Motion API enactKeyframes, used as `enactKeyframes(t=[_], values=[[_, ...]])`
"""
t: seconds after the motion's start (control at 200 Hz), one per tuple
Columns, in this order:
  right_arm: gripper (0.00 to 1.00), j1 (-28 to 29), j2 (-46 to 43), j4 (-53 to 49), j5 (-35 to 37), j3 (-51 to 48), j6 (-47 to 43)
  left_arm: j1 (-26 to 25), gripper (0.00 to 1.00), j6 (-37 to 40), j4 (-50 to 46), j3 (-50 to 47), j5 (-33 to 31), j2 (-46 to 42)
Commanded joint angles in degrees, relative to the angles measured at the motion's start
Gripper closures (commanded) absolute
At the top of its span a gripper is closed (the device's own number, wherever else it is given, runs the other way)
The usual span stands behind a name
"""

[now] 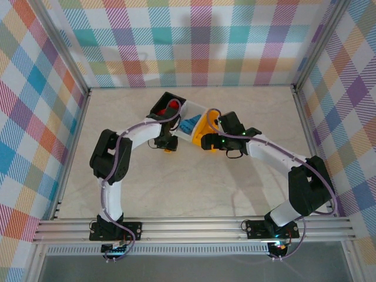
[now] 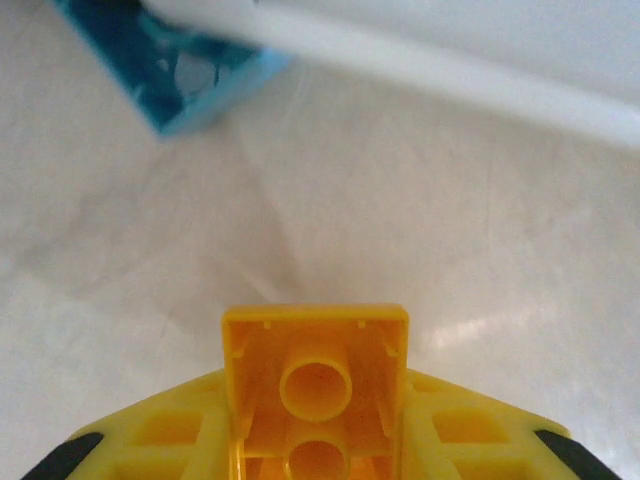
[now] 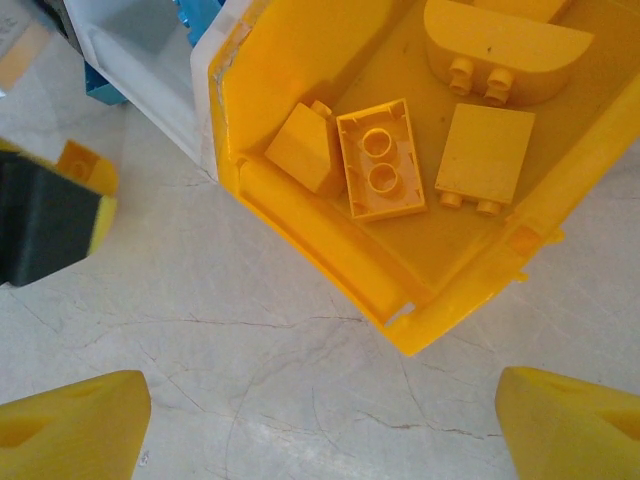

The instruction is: Sort the legos into containers by color

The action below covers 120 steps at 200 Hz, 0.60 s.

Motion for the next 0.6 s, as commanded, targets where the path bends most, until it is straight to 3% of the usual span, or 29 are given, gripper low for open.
enactKeyframes(t=[0.0,0.195,0.335,0.595], values=[[0.1,0.0,-1.0,1.3,1.3,0.6,0.2,0.4,0.74,-1.3,-4.1,-1.4,2.2,-7.7],[0.1,-0.7,-3.1,1.6,2.5,-0.3,0.3,0.6,0.72,0.1,-9.5,4.0,6.0,-12.7],[0.1,-2.3,-7.2,2.6,4.8,-1.4,0.8,-0.9,0.72,-0.4,-12.7,14.9,12.3,-7.7],[0.14,-4.9,-16.8,-1.9,10.9,-0.3,4.1,-7.0,0.7,-2.0,-14.0,33.4,14.9,6.3]])
